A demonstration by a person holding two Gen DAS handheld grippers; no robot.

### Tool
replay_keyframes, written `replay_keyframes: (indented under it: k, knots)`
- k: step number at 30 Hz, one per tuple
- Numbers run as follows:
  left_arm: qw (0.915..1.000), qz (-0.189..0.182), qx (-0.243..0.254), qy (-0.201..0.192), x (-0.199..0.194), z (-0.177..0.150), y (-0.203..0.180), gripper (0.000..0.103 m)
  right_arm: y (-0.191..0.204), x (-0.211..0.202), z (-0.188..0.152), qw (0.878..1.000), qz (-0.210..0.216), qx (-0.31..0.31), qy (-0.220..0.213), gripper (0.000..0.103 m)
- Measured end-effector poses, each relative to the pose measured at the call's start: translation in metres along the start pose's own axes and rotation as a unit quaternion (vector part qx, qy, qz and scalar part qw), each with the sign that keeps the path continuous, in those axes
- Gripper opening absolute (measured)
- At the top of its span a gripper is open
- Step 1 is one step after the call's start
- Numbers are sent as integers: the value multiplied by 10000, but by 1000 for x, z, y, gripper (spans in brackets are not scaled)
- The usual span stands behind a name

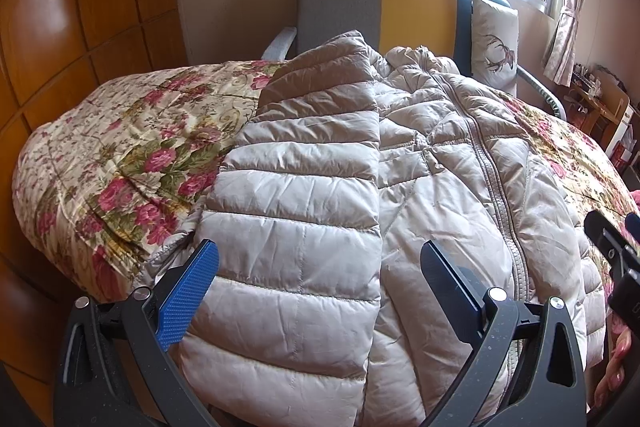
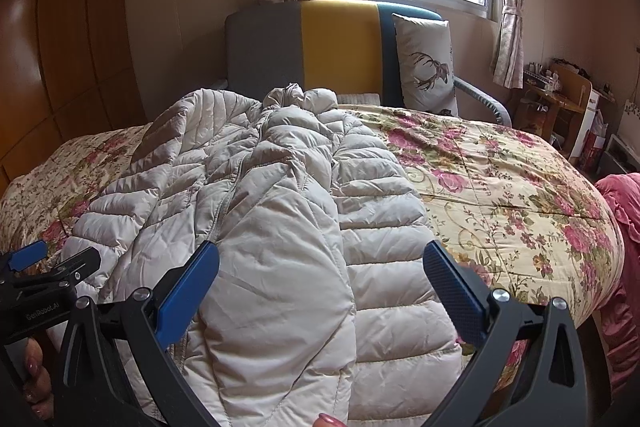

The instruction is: Fold large clothes

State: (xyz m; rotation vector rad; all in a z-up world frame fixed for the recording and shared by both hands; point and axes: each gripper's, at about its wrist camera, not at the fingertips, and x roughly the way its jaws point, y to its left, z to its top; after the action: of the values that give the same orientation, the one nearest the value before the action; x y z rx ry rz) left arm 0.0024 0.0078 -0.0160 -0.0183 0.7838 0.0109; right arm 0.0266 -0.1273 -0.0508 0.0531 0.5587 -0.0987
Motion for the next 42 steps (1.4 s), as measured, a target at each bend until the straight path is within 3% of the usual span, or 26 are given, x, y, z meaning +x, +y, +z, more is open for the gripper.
replay_keyframes:
  k: [4,6,9,13,16,19,21,23,24,26,29,34,39,42]
  knots:
    - [9999,-106,-37,91,3,1,2,100,-10,-6,11,9991,-276,-139,-296,101]
    - [9989,-415,-138,150,6,3,8,100,-26,-7,20,9987,-316,31,-395,101]
    - [9957,-841,-368,142,7,6,17,100,-65,0,29,9978,206,487,-395,101]
    - [9864,-1434,-801,79,10,6,29,100,-112,27,23,9967,54,789,198,101]
    - [9870,-1435,-718,120,12,6,25,100,-131,50,7,9939,90,781,772,101]
    - [9909,-1237,-520,52,11,6,22,100,-135,78,-15,9816,681,906,1539,101]
    - [9925,-1147,-432,-8,10,5,21,100,-135,91,-30,9677,1050,1145,1986,94]
    - [9935,-1046,-446,-53,11,6,26,100,-129,101,-41,9583,1265,1112,2309,66]
    - [9942,-965,-469,-90,11,5,27,100,-126,101,-43,9605,1186,968,2324,62]
    - [9949,-853,-512,-165,11,5,31,100,-118,97,-39,9664,1230,482,2205,26]
    - [9958,-799,-444,-90,14,5,34,100,-115,91,-27,9726,943,-249,2109,14]
    - [9948,-910,-449,-13,21,4,39,100,-148,99,-9,9763,-72,-995,1918,10]
    - [9948,-899,-482,-15,26,5,46,100,-200,127,13,9698,-950,-1243,1870,10]
    - [9949,-888,-481,34,29,5,50,100,-223,153,26,9592,-1457,-1517,1890,10]
